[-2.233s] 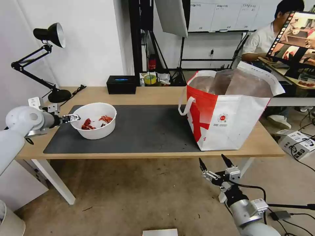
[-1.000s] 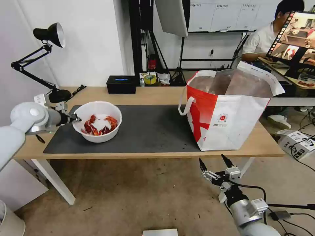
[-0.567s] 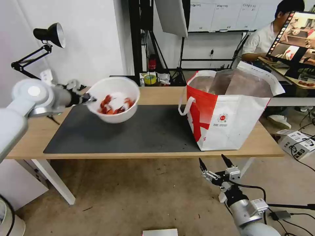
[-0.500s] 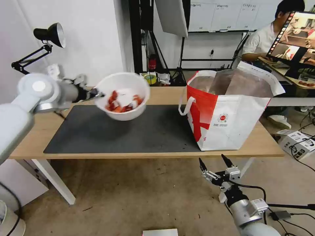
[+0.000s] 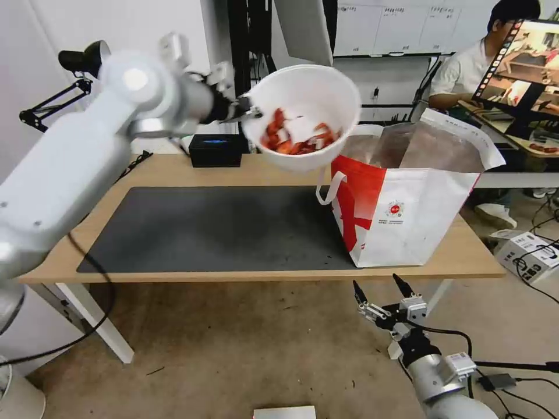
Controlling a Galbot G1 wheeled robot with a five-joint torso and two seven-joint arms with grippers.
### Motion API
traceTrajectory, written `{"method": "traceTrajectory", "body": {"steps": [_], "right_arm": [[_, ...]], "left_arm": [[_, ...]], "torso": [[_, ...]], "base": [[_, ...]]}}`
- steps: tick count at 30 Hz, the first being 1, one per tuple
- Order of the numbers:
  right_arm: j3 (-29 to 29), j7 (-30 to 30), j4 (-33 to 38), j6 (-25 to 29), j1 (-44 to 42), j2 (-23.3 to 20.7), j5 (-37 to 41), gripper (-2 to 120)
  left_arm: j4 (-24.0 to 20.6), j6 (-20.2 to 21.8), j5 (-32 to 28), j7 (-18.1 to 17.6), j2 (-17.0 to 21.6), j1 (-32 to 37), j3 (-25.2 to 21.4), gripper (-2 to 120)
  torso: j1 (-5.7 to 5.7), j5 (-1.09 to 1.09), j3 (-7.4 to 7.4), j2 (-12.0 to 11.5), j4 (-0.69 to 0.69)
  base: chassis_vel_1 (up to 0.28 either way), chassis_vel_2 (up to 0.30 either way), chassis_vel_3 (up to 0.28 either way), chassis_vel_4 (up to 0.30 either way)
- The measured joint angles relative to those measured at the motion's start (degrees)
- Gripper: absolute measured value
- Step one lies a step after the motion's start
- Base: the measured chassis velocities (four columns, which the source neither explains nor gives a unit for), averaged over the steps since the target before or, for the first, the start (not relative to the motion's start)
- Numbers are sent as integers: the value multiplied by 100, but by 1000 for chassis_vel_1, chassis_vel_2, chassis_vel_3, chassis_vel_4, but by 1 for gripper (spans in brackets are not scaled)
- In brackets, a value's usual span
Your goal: Pick up the trash from the table and place it into the takeout bag.
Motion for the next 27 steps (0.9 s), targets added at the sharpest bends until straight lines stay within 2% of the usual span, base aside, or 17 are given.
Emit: {"method": "traceTrajectory", "body": {"steps": [1, 3, 4, 6, 7, 8, 9, 11, 13, 17, 18, 19, 20, 21, 24, 27], "right_arm": [[0, 0, 0, 0, 0, 0, 0, 100], [0, -1, 0, 0, 0, 0, 0, 100], [0, -1, 0, 0, 0, 0, 0, 100], [0, -1, 0, 0, 0, 0, 0, 100], [0, 1, 0, 0, 0, 0, 0, 100], [0, 1, 0, 0, 0, 0, 0, 100], [0, 0, 0, 0, 0, 0, 0, 100], [0, 0, 0, 0, 0, 0, 0, 100], [0, 0, 0, 0, 0, 0, 0, 100], [0, 0, 0, 0, 0, 0, 0, 100], [0, 0, 0, 0, 0, 0, 0, 100], [0, 0, 0, 0, 0, 0, 0, 100], [0, 0, 0, 0, 0, 0, 0, 100], [0, 0, 0, 0, 0, 0, 0, 100], [0, 0, 0, 0, 0, 0, 0, 100], [0, 0, 0, 0, 0, 0, 0, 100]], "left_arm": [[0, 0, 0, 0, 0, 0, 0, 0], [341, -5, 107, -5, -524, -140, 69, 0], [341, -5, 107, -5, -524, -140, 69, 0], [819, -25, 313, 4, -1129, -267, 112, 0], [961, -51, 388, 5, -1282, -296, 121, 0], [961, -51, 388, 5, -1282, -296, 121, 0], [1221, -108, 556, 14, -1542, -331, 126, 0], [1357, -144, 652, 24, -1657, -342, 126, 0], [1872, -349, 1155, 166, -2064, -368, 160, 0], [2120, -562, 1552, 344, -2224, -368, 262, 0], [2323, -858, 2080, 503, -2368, -328, 404, 0], [2359, -1010, 2291, 585, -2397, -292, 481, 0], [2375, -1190, 2581, 681, -2420, -241, 595, 0], [2375, -1190, 2581, 681, -2420, -241, 595, 0], [2333, -1616, 3487, 880, -2441, -88, 906, 0], [2201, -1746, 3823, 985, -2380, -23, 1076, 0]], "torso": [[0, 0, 0, 0, 0], [0, 1, 0, 0, -1], [0, 1, 0, 0, -1], [1, 3, 0, 0, -5], [1, 3, 0, 0, -5], [1, 3, 0, 0, -5], [1, 2, 0, 0, -3], [1, 1, 0, 0, -3], [1, 0, 0, 0, -1], [1, 0, 0, 0, -3], [0, 0, 0, 0, -1], [1, 0, 0, 0, -1], [1, -1, 0, 0, -1], [1, -1, 0, 0, -1], [1, -1, 0, 0, -1], [1, -1, 0, 0, -1]], "base": [[0, 0, 0, 0], [0, 0, 0, 0], [0, 0, 0, 0], [0, 0, 0, 0], [0, 0, 0, 0], [0, 0, 0, 0], [0, 0, 0, 0], [0, 0, 0, 0], [0, 0, 0, 0], [0, 0, 0, 0], [0, 0, 0, 0], [0, 0, 0, 0], [0, 0, 0, 0], [0, 0, 0, 0], [0, 0, 0, 0], [0, 0, 0, 0]]}}
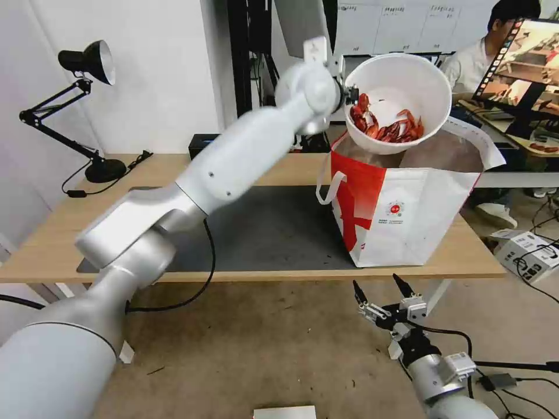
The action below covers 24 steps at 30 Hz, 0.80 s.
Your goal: Pick up the trash from the table and place it into the takeout bag.
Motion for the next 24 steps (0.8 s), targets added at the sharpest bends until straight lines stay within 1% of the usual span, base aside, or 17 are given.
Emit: {"method": "traceTrajectory", "body": {"steps": [1, 2, 4, 5, 6, 9, 10, 13, 14, 15, 16, 17, 19, 20, 22, 23, 24], "right_arm": [[0, 0, 0, 0, 0, 0, 0, 100], [0, 0, 0, 0, 0, 0, 0, 100], [0, 0, 0, 0, 0, 0, 0, 100], [0, 0, 0, 0, -1, 0, 0, 100], [0, 0, 0, 0, -1, 0, 0, 100], [0, 0, 0, 0, 0, 0, 0, 100], [0, 0, 0, 0, 0, 0, 0, 100], [0, 0, 0, 0, 0, 0, 0, 100], [0, 0, 0, 0, 0, 0, 0, 100], [0, 0, 0, 0, 0, 0, 0, 100], [0, 0, 0, 0, 0, 0, 0, 100], [0, 0, 0, 0, 0, 0, 0, 100], [0, 0, 0, 0, 0, 0, 0, 100], [0, 0, 0, 0, 0, 0, 0, 100], [0, 0, 0, 0, 0, 0, 0, 100], [0, 0, 0, 0, 0, 0, 0, 100], [0, 0, 0, 0, 0, 0, 0, 100]], "left_arm": [[-84, -42, 145, 32, 42, 28, 89, 0], [-84, -42, 145, 32, 42, 28, 89, 0], [-218, -147, 482, 188, 160, 63, 278, 0], [-336, -168, 581, 276, 263, 77, 386, 0], [-336, -168, 581, 276, 263, 77, 386, 0], [-663, 74, 563, 481, 492, 105, 558, 0], [-663, 74, 563, 481, 492, 105, 558, 0], [-875, 540, 357, 683, 622, 97, 623, 0], [-875, 540, 357, 683, 622, 97, 623, 0], [-936, 720, 182, 709, 647, 89, 608, 4], [-1001, 939, -69, 719, 663, 84, 538, 12], [-1001, 939, -69, 719, 663, 84, 538, 12], [-1068, 1149, -488, 723, 678, 52, 464, 21], [-1068, 1149, -488, 723, 678, 52, 464, 21], [-1087, 1340, -807, 718, 674, 12, 375, 32], [-1087, 1340, -807, 718, 674, 12, 375, 32], [-1090, 1394, -885, 716, 676, 5, 335, 37]], "torso": [[0, 0, 0, 0, 0], [0, 0, 0, 0, 0], [-1, 0, -1, 0, -1], [0, 0, 0, 0, 0], [0, 0, 0, 0, 0], [0, -2, -1, 0, 1], [0, -2, -1, 0, 1], [0, -1, 0, 0, 1], [0, -1, 0, 0, 1], [0, -1, 0, 0, 1], [0, -1, 0, 0, 0], [0, -1, 0, 0, 0], [-1, -1, -1, 0, 0], [-1, -1, -1, 0, 0], [0, -1, -1, 0, 0], [0, -1, -1, 0, 0], [0, -1, -1, 0, 0]], "base": [[0, 0, 0, 0], [0, 0, 0, 0], [0, 0, 0, 0], [0, 0, 0, 0], [0, 0, 0, 0], [0, 0, 0, 0], [0, 0, 0, 0], [0, 0, 0, 0], [0, 0, 0, 0], [0, 0, 0, 0], [0, 0, 0, 0], [0, 0, 0, 0], [0, 0, 0, 0], [0, 0, 0, 0], [0, 0, 0, 0], [0, 0, 0, 0], [0, 0, 0, 0]]}}
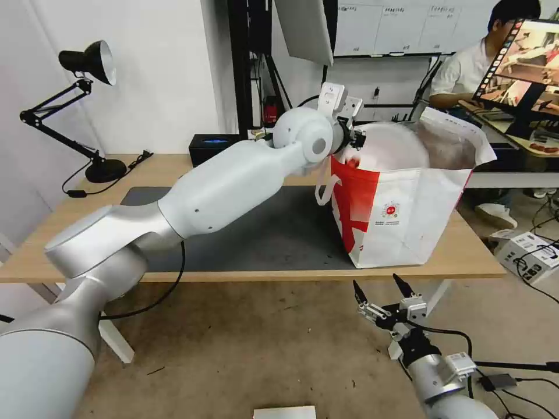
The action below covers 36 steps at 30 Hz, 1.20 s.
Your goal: Pick up the trash from the table and place it into the takeout bag.
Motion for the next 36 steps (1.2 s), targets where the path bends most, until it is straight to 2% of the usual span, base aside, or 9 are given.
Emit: {"method": "traceTrajectory", "body": {"steps": [6, 11, 14, 18, 20, 22, 24, 33, 36], "right_arm": [[0, 0, 0, 0, 0, 0, 0, 100], [0, 0, 0, 0, 0, 0, 0, 100], [0, 0, 0, 0, 0, 0, 0, 100], [0, 0, 0, 0, 0, 0, 0, 100], [0, 0, 0, 0, 0, 0, 0, 100], [0, -1, 0, 0, 0, 0, 0, 100], [0, 0, 0, 0, 0, 0, 0, 100], [0, 0, 0, 0, 0, -1, 0, 100], [0, 0, 0, 0, 0, 0, 0, 100]], "left_arm": [[-221, -329, -31, 62, 271, 66, -169, 57], [-814, -1155, 85, 283, 943, 321, -424, 77], [-1374, -1726, 415, 598, 1631, 658, -602, 92], [-1689, -1934, 506, 788, 2131, 940, -779, 99], [-1927, -2254, 720, 1232, 2766, 1437, -991, 106], [-1992, -2317, 767, 1352, 2939, 1631, -1092, 109], [-2231, -2442, 887, 1630, 3389, 2344, -1535, 113], [-2680, -3059, 1796, 2282, 4081, 4489, -3150, 114], [-2686, -3769, 2566, 2592, 4343, 5879, -4071, 111]], "torso": [[0, 0, 0, 0, -1], [0, -1, 0, 0, 0], [0, -1, 0, 0, 0], [0, -1, 0, 0, 0], [-1, -3, 0, 1, 2], [0, -4, 0, 1, 2], [0, -4, -1, 0, 3], [0, -2, 0, 1, -2], [-1, 1, -1, 1, 6]], "base": [[0, 0, 0, 0], [0, 0, 0, 0], [0, 0, 0, 0], [0, 0, 0, 0], [0, 0, 0, 0], [0, 0, 0, 0], [0, 0, 0, 0], [0, 0, 0, 0], [0, 0, 0, 0]]}}
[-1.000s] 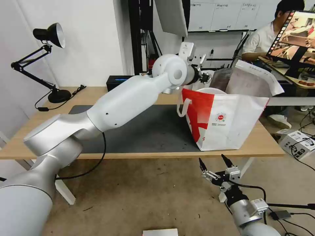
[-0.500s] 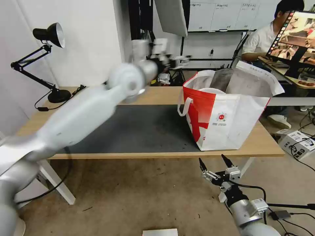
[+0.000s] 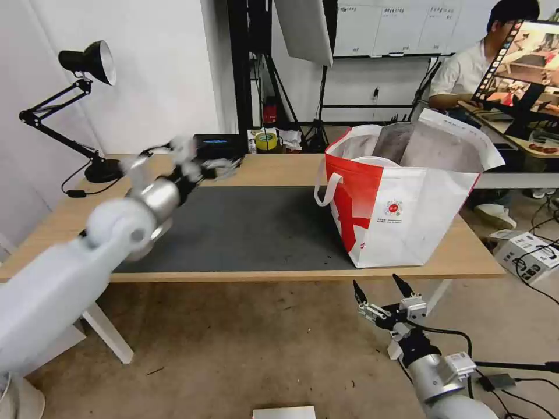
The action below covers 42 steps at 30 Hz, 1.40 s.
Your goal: Pick up the trash from the table and place it into the takeout bag.
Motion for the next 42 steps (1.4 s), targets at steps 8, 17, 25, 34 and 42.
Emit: {"method": "traceTrajectory", "body": {"steps": [8, 17, 25, 34, 42], "right_arm": [[0, 1, 0, 0, 0, 0, 0, 100], [0, 1, 0, 0, 0, 0, 0, 100], [0, 0, 0, 0, 0, 0, 0, 100], [0, 0, 0, 0, 0, 0, 0, 100], [0, 0, 0, 0, 0, 0, 0, 100]], "left_arm": [[28, -841, 763, 360, -554, 2093, -1622, 101], [-211, -1129, 1224, 468, -1206, 3482, -2691, 100], [-353, -1398, 1504, 726, -1735, 4447, -3391, 100], [-363, -1716, 1748, 940, -2261, 5022, -3648, 100], [-363, -1804, 1834, 969, -2610, 5240, -3645, 100]], "torso": [[0, -1, 0, -1, -6], [0, -1, 1, 0, -6], [0, 0, 1, -1, -6], [1, 0, 1, 0, -6], [1, 0, 1, -1, -6]], "base": [[0, 0, 0, 0], [0, 0, 0, 0], [0, 0, 0, 0], [0, 0, 0, 0], [0, 0, 0, 0]]}}
